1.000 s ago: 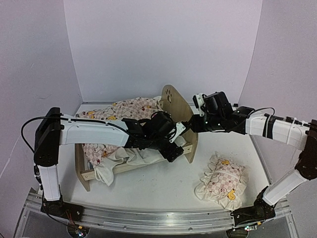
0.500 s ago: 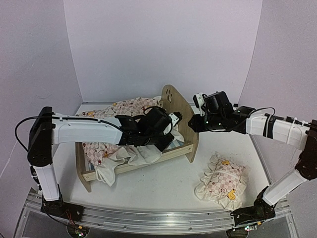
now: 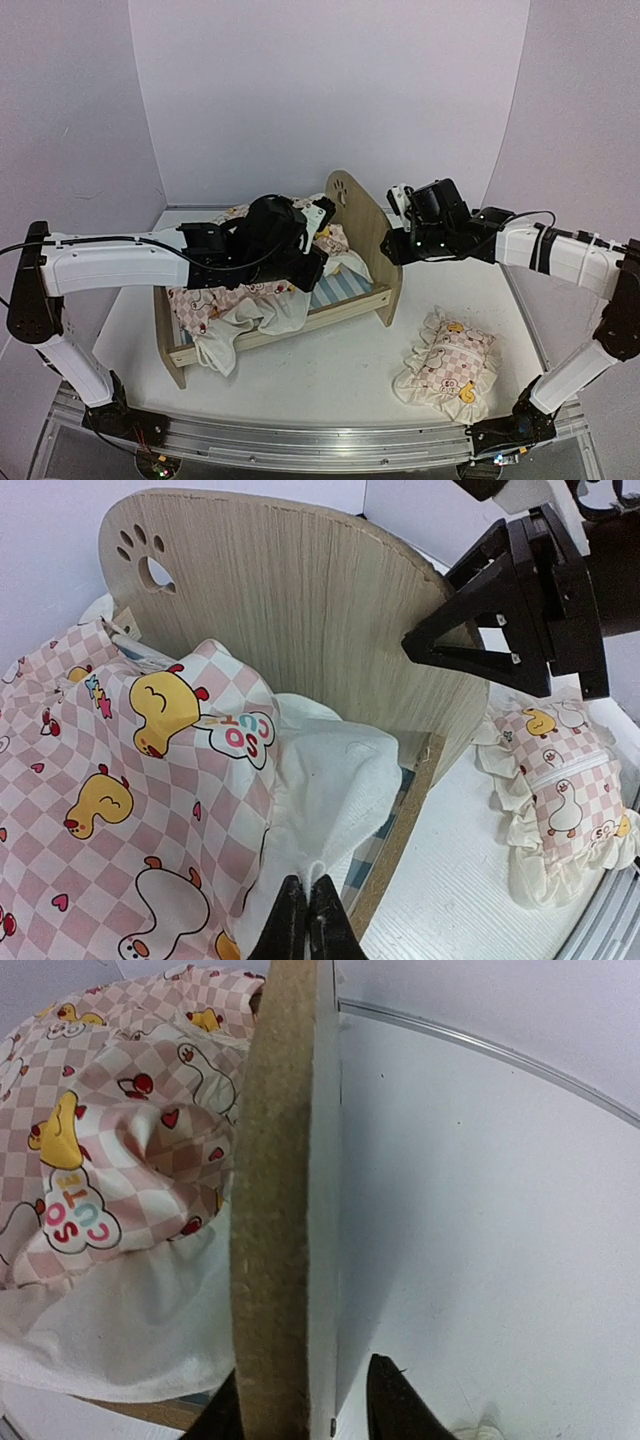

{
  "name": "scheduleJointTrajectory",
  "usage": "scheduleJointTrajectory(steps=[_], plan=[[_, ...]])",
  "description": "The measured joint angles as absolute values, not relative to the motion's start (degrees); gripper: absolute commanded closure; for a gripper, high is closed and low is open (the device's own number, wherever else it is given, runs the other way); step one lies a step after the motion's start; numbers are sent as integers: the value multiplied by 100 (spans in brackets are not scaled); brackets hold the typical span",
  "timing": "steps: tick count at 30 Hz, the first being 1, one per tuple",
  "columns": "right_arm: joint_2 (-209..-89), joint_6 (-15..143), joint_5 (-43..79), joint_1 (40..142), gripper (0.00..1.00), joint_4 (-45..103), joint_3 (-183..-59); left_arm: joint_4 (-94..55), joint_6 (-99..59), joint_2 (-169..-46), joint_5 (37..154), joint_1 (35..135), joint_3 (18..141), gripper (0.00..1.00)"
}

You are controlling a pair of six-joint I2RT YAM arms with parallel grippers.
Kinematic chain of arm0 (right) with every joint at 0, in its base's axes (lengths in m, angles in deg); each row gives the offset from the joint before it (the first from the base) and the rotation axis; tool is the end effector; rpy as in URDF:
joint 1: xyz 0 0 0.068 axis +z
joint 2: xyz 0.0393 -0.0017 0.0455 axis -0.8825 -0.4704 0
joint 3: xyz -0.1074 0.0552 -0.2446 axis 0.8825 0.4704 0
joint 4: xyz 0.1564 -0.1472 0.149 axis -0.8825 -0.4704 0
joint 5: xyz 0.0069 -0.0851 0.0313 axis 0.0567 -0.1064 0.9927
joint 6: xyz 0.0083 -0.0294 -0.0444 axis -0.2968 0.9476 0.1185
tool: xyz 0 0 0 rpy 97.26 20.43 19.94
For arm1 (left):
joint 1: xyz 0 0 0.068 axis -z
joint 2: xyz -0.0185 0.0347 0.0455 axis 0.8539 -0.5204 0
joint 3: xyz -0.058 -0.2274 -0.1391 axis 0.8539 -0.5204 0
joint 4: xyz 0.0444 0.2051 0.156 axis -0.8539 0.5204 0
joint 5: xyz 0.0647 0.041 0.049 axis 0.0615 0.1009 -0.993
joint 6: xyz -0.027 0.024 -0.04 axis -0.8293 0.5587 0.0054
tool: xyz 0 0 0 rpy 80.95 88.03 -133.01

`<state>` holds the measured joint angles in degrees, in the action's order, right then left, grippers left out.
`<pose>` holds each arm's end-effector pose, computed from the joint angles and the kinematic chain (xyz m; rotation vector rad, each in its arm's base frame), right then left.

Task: Set up the pet bed

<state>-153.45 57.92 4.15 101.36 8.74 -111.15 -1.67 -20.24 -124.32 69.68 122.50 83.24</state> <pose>0.2601 0.2086 0.2790 -0.4710 2.2478 0.3498 0.1746 -0.3314 0.3064 0.7787 1.9970 -0.4514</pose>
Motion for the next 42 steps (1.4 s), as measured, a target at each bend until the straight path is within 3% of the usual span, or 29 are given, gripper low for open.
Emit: scheduleJointTrajectory(steps=[6,15,23,34,42], plan=[[-14912,5871,433,10158,45,-7,-11305,-278,-2006,-12141,6900,12241,8256,100],[-14001,6308,1427,10549,43,-320,-11670,-335,-2013,-11247,6658,11688,7515,100],[-15459,6671,2142,10693,46,133,-12723,-361,-2253,-10690,6450,10945,6853,100],[-17041,6695,1768,10711,26,388,-13530,-372,-2339,-10281,6360,10357,6560,100],[-17179,7482,1845,10711,24,775,-13530,-368,-2332,-10246,6465,10359,6560,100]])
